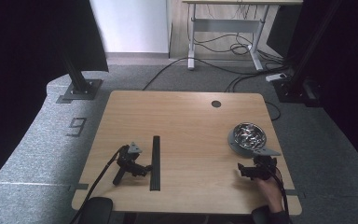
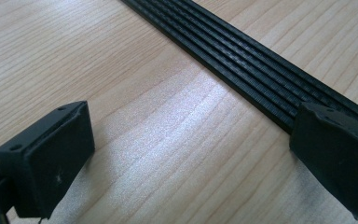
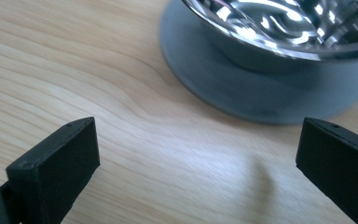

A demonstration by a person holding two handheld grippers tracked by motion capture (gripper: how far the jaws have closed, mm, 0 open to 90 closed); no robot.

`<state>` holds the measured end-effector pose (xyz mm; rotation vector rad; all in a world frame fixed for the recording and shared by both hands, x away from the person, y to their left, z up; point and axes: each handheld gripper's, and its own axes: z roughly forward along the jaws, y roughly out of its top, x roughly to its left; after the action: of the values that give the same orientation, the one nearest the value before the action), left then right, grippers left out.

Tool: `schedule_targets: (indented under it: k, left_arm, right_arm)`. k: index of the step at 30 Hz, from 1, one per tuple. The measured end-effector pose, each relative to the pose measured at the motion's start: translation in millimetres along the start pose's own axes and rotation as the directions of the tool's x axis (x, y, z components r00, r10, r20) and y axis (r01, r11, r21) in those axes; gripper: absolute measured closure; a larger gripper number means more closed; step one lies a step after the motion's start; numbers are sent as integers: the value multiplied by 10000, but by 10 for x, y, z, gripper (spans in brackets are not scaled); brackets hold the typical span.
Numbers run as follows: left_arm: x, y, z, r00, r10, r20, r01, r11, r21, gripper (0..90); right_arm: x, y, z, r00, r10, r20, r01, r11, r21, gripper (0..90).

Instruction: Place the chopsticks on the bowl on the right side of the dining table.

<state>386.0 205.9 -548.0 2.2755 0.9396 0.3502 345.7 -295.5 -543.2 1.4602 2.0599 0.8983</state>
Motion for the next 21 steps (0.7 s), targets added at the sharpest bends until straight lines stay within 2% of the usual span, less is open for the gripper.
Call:
schedule_targets:
  k: [6,10,14,17,21]
  left_arm:
    - [1,0,-1,10000,16,2,-16,10000,14,0]
    - [1,0,0,10000,6,6,-6,10000,0,0]
    - [2,0,-1,10000,20,2,-20,10000,14,0]
    - [1,0,0,10000,4,5,-4,10000,-1,0]
    - [2,0,-1,10000,19,0,-19,10000,15,0]
  right_arm:
    - [138,131,9,9989,-296,-363,295,9996,-53,0]
    - [246,224,25,9957,-437,-813,427,9990,-143,0]
    - [330,293,49,9895,-510,-1353,475,9985,-289,0]
    - [380,359,68,9856,-680,-1551,657,9976,-197,0]
    - [431,451,85,9782,-608,-1988,564,9980,-277,0]
